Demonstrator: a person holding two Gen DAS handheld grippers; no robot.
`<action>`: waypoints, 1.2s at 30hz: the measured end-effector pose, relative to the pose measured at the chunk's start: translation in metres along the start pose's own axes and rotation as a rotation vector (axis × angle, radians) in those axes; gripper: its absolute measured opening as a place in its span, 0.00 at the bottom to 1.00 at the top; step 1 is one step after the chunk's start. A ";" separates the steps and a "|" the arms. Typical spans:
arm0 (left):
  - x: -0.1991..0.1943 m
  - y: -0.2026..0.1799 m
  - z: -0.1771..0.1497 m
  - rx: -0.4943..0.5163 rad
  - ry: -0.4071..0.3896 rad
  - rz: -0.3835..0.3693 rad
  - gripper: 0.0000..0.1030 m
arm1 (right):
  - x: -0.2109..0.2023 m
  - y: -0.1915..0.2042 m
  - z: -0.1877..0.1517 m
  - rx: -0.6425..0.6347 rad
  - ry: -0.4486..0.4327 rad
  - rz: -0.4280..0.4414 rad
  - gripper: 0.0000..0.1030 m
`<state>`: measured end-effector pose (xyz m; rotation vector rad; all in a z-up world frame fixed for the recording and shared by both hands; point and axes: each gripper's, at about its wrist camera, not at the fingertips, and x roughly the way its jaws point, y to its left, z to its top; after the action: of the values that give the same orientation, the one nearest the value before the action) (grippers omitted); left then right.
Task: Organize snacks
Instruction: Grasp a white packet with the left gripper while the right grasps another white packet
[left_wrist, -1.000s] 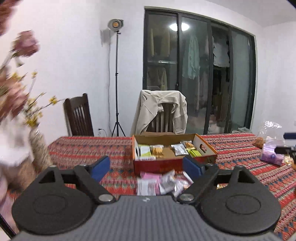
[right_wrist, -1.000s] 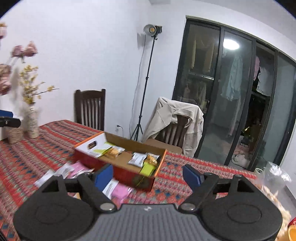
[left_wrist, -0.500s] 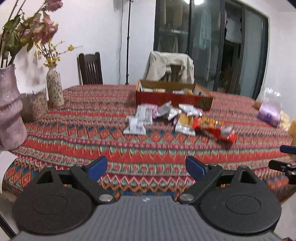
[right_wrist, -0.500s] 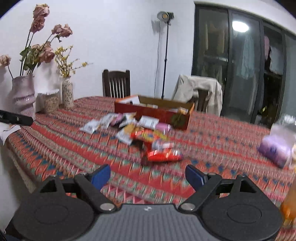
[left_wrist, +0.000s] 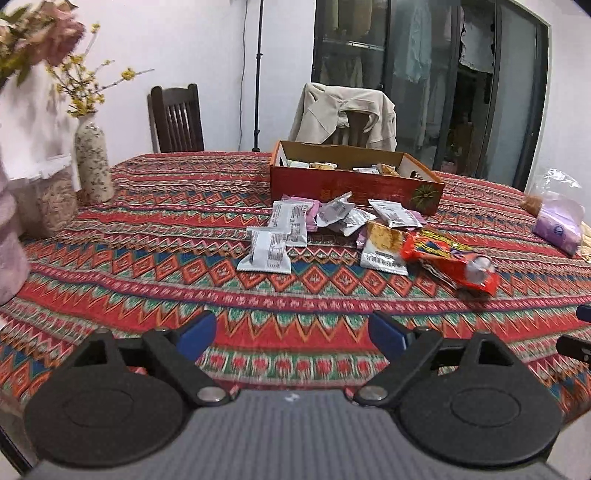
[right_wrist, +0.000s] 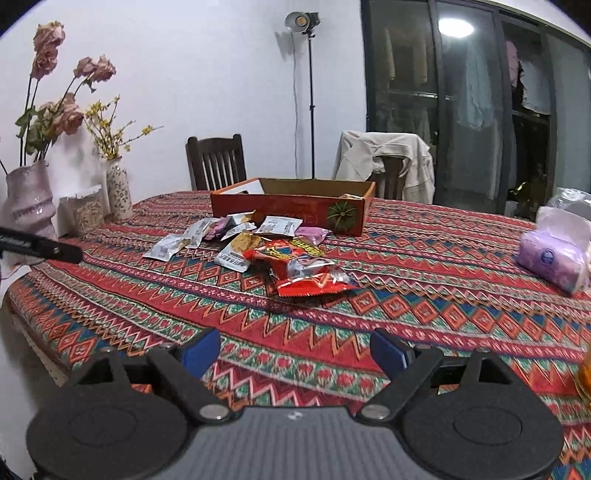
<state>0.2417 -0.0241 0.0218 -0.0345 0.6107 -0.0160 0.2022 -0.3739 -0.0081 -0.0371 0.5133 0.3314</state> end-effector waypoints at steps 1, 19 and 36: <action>0.010 0.001 0.005 0.001 0.002 0.004 0.86 | 0.007 0.001 0.004 -0.008 0.007 0.003 0.85; 0.180 0.042 0.053 0.003 0.101 -0.038 0.67 | 0.178 0.009 0.108 0.046 0.029 0.060 0.83; 0.185 0.055 0.047 -0.041 0.022 -0.151 0.40 | 0.291 0.031 0.133 0.072 0.117 -0.001 0.46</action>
<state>0.4207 0.0273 -0.0480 -0.1208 0.6291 -0.1503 0.4935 -0.2409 -0.0328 0.0135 0.6406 0.3106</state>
